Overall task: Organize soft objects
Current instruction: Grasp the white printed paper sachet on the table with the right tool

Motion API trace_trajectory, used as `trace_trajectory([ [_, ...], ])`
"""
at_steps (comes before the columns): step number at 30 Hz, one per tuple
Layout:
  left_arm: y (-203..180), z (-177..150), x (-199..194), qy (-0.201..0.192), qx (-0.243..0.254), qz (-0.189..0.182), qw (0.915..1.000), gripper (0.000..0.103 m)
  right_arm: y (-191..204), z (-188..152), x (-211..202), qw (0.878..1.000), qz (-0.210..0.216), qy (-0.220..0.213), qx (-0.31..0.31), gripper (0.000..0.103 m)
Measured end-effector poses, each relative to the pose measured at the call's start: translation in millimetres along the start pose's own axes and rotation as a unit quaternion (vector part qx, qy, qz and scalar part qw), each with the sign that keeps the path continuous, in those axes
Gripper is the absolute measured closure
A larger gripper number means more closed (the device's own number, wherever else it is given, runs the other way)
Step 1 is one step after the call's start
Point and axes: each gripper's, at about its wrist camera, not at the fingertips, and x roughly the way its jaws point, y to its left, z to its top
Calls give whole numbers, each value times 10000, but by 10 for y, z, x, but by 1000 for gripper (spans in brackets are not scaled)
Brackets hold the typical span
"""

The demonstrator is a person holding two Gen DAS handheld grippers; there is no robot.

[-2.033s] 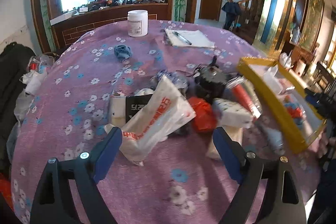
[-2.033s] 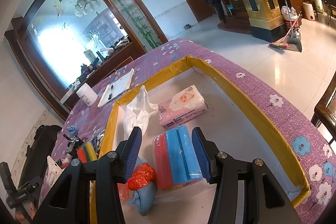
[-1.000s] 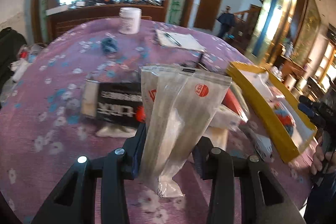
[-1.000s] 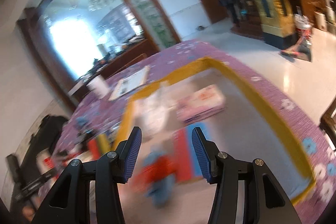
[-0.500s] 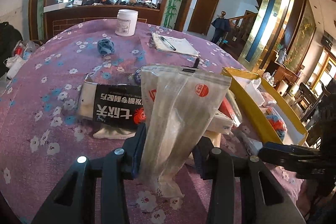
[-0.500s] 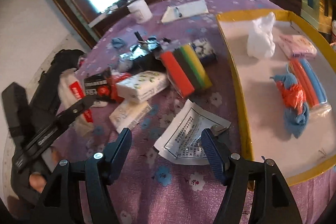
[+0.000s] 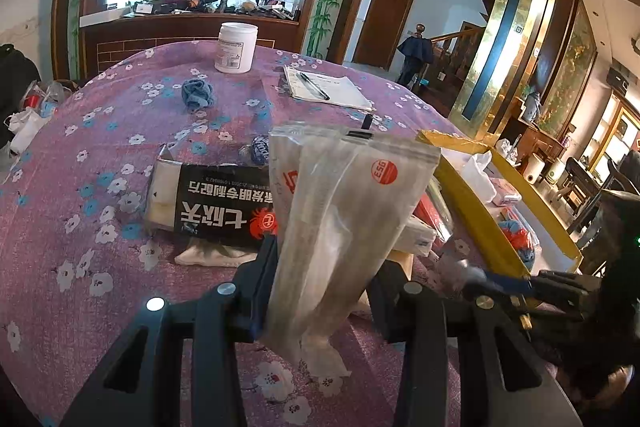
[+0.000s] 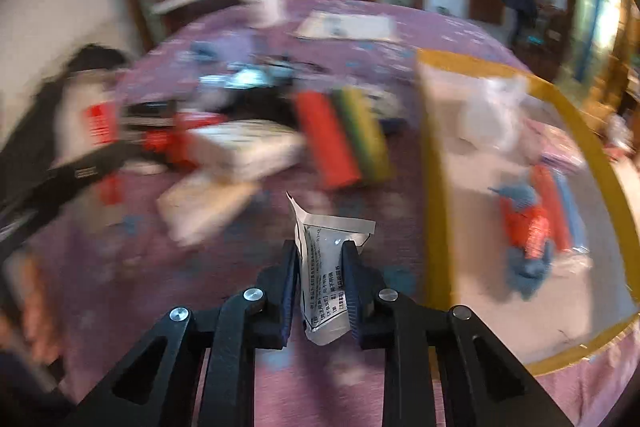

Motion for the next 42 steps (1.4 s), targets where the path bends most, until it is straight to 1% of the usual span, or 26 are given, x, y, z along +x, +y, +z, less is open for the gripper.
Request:
trace_trajectory([
  [1,9,1,3,4,0,-3,10000,63,78,-27,0,9998,6,22,-219,79],
  [2,5,2,9,14,-4,4,10000,63,211,-64,18,9983,49,67,-585,77],
  [3,13,0,8,24,-8,5,10000,63,308,-108,33,9965,94,78,-827,73],
  [4,14,0,13,43,-19,11,10000,63,356,-146,50,9954,87,153,-945,65],
  [6,25,0,19,60,-45,11,10000,63,401,-179,42,9939,48,200,-1081,59],
  [8,39,11,38,91,-64,6,9999,63,374,-172,-19,9939,-4,90,-1097,53],
  [10,46,14,48,109,-61,-1,9999,63,308,-159,-83,9953,14,3,-966,41],
  [12,42,14,50,106,-42,1,9999,63,242,-131,-90,9966,25,-20,-819,34],
  [13,38,15,49,100,-35,-1,9999,63,218,-119,-63,9971,55,17,-759,34],
  [17,39,13,51,116,-40,5,9999,63,219,-124,34,9972,340,217,-636,34],
  [20,39,11,49,110,-37,-3,9999,63,228,-158,161,9971,297,407,-577,34],
  [21,36,12,47,110,-33,2,9999,63,211,-166,197,9973,314,436,-507,49],
  [22,37,11,49,109,-34,-5,9999,63,175,-168,205,9971,501,442,-377,61],
  [23,36,13,46,102,-33,-14,9999,63,158,-160,198,9970,526,449,-348,68],
  [24,33,8,47,97,-33,-11,9999,63,160,-151,170,9975,436,378,-413,76],
  [27,33,2,26,34,-32,-37,10000,62,134,-123,89,9977,554,202,-344,77],
  [28,29,2,19,13,-27,-44,10000,62,124,-98,41,9977,593,79,-325,77],
  [29,27,-1,15,0,-19,-46,10000,63,125,-52,-29,9977,569,-107,-351,77],
  [32,29,-6,15,-2,-9,-43,10000,63,122,98,-159,9968,526,-468,-388,77],
  [34,32,-9,15,9,-31,-40,10000,62,129,219,-204,9960,445,-635,-449,77],
  [36,38,-1,17,12,-55,-30,10000,63,128,367,-207,9944,403,-845,-494,77],
  [38,45,1,17,14,-74,-11,10000,63,127,497,-163,9937,347,-922,-528,77],
  [42,55,2,18,24,-94,11,10000,62,83,693,-29,9923,470,-1052,-453,77],
])
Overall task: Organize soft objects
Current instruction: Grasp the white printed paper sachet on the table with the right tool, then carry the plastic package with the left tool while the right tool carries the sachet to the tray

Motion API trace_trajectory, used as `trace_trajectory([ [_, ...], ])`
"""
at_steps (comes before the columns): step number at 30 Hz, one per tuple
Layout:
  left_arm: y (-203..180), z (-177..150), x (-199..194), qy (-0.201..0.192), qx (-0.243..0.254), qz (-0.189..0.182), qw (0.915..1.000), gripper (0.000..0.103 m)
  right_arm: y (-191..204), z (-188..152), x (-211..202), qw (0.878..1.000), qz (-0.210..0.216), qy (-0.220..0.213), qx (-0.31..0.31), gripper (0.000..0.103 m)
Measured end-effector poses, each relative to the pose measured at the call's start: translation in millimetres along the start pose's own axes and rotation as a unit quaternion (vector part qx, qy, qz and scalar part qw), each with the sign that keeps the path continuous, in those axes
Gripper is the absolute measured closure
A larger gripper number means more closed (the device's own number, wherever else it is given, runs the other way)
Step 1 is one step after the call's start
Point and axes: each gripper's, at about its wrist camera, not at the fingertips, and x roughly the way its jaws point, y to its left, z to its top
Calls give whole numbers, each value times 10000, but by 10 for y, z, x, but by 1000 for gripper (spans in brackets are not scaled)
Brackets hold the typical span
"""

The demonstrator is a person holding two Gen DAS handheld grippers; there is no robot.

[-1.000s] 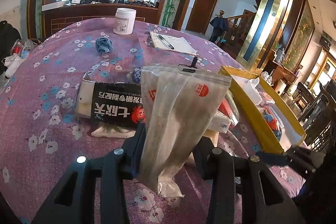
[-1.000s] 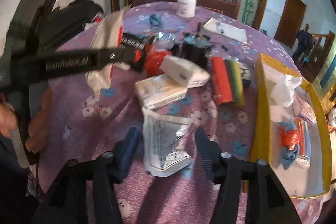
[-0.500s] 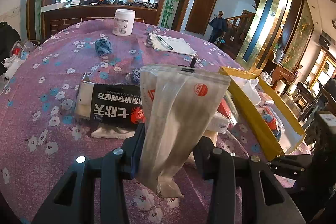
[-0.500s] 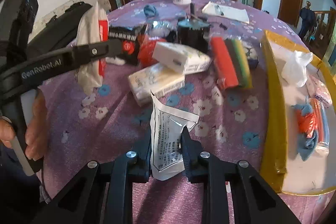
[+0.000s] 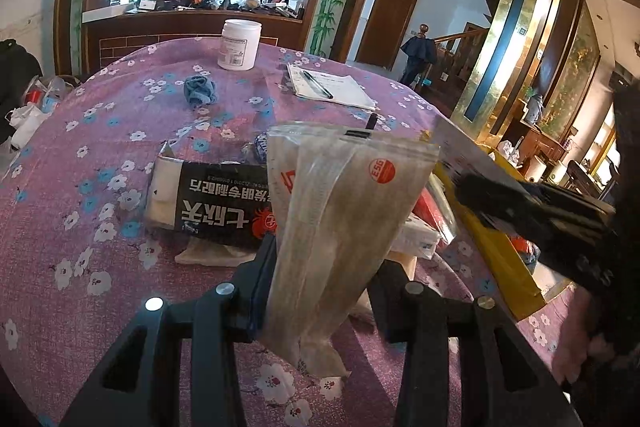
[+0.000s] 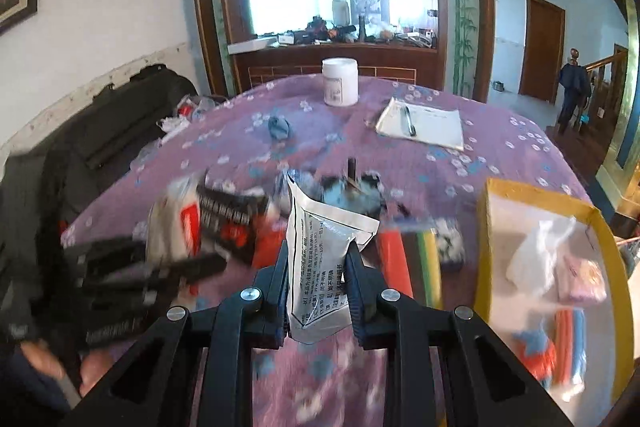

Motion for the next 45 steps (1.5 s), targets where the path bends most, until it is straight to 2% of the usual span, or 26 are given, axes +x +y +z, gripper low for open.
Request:
trace_trajectory([
  [2,8,8,10,9,-14,4,10000,62,-54,-42,100,9999,75,-46,128,77],
  [6,25,20,51,69,-38,1,10000,62,-182,-224,301,9984,300,146,453,77],
  [11,8,24,66,75,18,-8,10000,62,-206,-224,245,9987,238,-49,448,77],
  [20,7,39,94,127,14,-18,9999,63,-262,-241,240,9977,375,-67,555,77],
  [28,58,52,153,225,-106,-7,9997,63,-323,-243,222,9973,307,-110,652,77],
  [45,50,28,112,131,-49,-18,9999,63,-347,-231,181,9959,388,-186,796,77],
])
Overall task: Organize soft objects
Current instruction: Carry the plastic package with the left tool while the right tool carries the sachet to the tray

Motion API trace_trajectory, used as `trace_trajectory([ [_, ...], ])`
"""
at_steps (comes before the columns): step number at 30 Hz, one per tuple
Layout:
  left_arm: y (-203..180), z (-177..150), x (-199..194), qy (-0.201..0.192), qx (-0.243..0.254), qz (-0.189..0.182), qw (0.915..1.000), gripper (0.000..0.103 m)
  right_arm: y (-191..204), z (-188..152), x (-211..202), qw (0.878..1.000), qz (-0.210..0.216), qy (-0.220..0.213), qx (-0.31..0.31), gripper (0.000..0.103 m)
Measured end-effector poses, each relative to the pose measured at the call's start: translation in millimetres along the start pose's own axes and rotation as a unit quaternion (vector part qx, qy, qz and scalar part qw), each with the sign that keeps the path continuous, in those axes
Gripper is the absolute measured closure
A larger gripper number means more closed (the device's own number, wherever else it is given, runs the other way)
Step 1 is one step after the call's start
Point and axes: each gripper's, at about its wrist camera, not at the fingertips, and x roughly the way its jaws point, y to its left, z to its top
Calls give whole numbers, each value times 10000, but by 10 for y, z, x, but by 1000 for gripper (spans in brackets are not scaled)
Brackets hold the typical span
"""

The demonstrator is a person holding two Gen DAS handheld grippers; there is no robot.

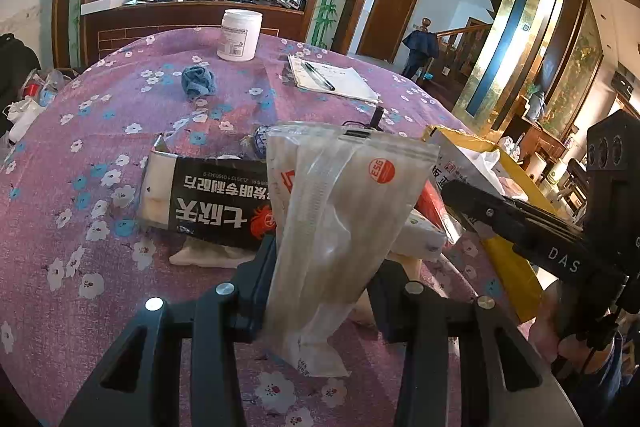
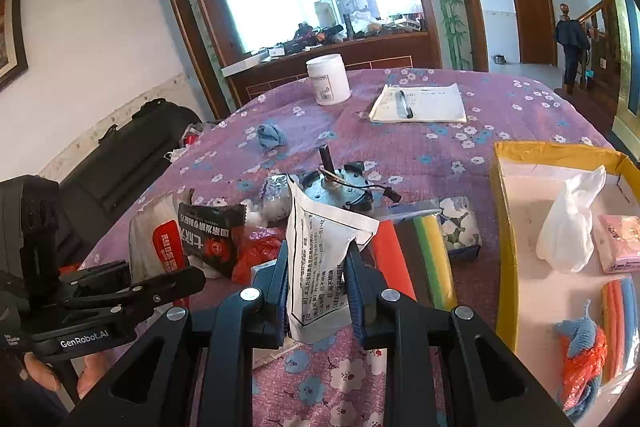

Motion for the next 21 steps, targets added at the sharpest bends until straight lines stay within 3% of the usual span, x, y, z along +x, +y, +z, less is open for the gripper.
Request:
trace_trajectory([
  [13,-187,-1,-22,143,133,123,9997,62,-358,28,-406,9967,-154,-450,661,77],
  [21,-954,138,65,233,606,-338,9973,62,-867,-106,-967,9882,-323,-872,1214,77],
])
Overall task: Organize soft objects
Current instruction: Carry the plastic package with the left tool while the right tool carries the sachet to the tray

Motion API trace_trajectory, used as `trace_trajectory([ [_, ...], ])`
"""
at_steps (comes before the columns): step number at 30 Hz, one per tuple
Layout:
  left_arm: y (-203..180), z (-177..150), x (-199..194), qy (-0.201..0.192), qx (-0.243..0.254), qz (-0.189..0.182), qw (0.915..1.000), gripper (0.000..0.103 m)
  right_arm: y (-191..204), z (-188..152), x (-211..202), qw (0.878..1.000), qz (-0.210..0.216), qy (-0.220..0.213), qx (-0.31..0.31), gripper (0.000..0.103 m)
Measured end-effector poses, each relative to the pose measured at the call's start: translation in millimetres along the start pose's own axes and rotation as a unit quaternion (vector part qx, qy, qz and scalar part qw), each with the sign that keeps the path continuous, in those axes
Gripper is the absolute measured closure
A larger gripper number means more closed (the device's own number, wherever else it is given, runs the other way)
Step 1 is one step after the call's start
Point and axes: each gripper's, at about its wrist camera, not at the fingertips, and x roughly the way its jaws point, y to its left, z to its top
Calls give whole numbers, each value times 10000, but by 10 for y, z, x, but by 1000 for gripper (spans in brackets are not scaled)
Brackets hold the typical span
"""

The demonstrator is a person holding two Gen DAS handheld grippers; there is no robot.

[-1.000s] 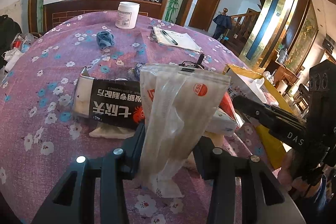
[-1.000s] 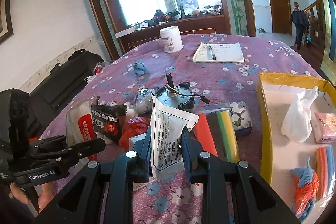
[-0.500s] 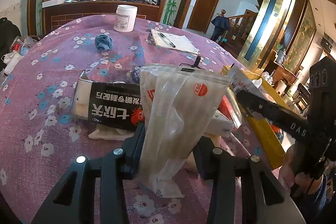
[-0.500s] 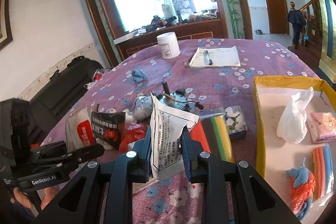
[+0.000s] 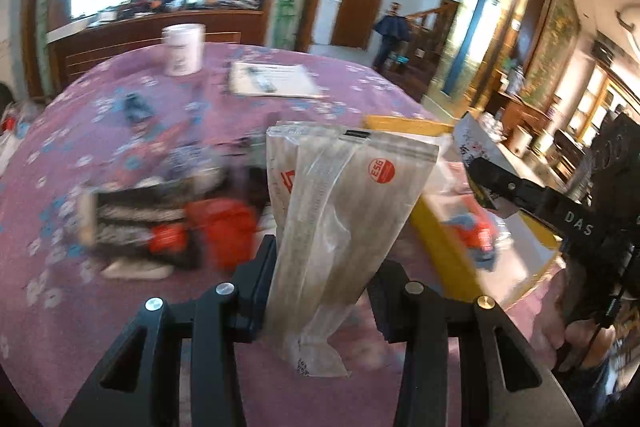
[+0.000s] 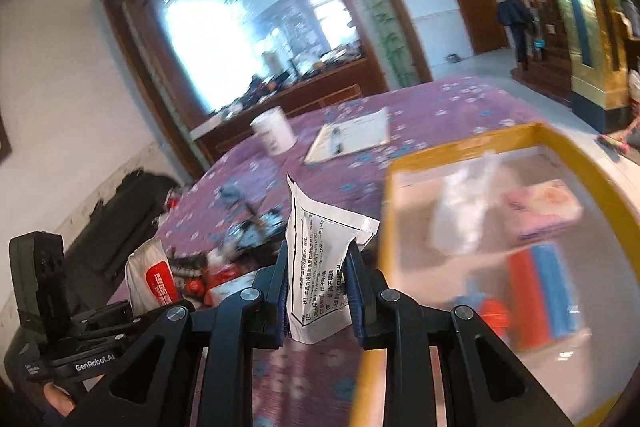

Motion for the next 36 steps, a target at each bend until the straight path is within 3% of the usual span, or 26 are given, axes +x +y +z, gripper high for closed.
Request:
trace_trajectory([
  [7,-827,274,355,58,523,-521,9973,62,-684,111,-327,9958,-590,-424,562,77],
  [11,-1194,431,740,338,479,-964,9936,62,-1048,135,-412,9889,-1045,-609,866,77],
  [13,-1306,469,982,527,434,-1062,9920,62,-1197,125,-392,9869,-1022,-491,1150,77],
  [19,-1281,379,1453,981,247,-1046,9894,63,-1225,157,-391,9806,-1540,-485,1108,77],
  [24,-1210,343,1497,985,241,-999,9898,63,-1101,174,-396,9716,-2185,-515,753,77],
  [36,-1335,264,1451,866,545,-813,9914,62,-1103,184,-358,9708,-2235,-499,708,76],
])
